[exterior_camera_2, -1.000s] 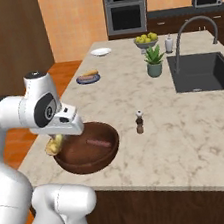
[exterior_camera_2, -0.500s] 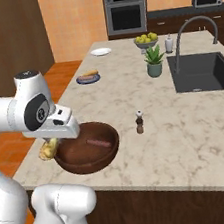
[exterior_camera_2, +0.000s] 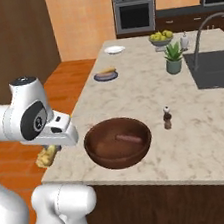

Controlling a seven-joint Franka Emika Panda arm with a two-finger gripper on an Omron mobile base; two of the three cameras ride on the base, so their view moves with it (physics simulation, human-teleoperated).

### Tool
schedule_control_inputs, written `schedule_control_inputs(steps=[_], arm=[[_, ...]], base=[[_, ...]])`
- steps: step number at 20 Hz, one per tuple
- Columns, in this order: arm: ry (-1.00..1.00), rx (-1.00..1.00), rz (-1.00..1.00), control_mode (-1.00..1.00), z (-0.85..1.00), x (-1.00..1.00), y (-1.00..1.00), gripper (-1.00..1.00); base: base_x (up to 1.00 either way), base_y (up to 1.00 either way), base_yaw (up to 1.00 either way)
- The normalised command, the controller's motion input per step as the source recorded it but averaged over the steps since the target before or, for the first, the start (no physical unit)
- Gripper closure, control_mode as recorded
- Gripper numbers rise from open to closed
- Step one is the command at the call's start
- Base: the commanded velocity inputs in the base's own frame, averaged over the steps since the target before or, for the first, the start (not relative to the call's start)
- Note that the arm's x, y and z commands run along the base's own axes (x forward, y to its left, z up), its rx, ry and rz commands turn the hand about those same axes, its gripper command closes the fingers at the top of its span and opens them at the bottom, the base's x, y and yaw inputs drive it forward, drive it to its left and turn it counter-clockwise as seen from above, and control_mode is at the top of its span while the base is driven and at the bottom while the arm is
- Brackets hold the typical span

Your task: Place one bun and one sausage from the bowl on each plate.

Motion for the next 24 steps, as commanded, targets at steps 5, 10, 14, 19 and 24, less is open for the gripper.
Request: schedule_control_inputs(steps=[5,10,14,19,24], arm=[[0.00,0.00,0.00,1.00,0.00,0.00,0.00,1.00],[0.00,0.00,0.00,1.00,0.00,0.00,0.00,1.00],[0.00,0.00,0.00,1.00,0.00,0.00,0.00,1.00],[0.00,0.00,0.00,1.00,0.00,0.00,0.00,1.00],[0.00,0.00,0.00,1.00,0.00,0.00,0.00,1.00]], base=[[0.07,1.00,0.00],[0.59,1.00,-0.04],[0.91,1.00,-0.20],[0.40,1.00,-0.17],[0.14,1.00,-0.08]])
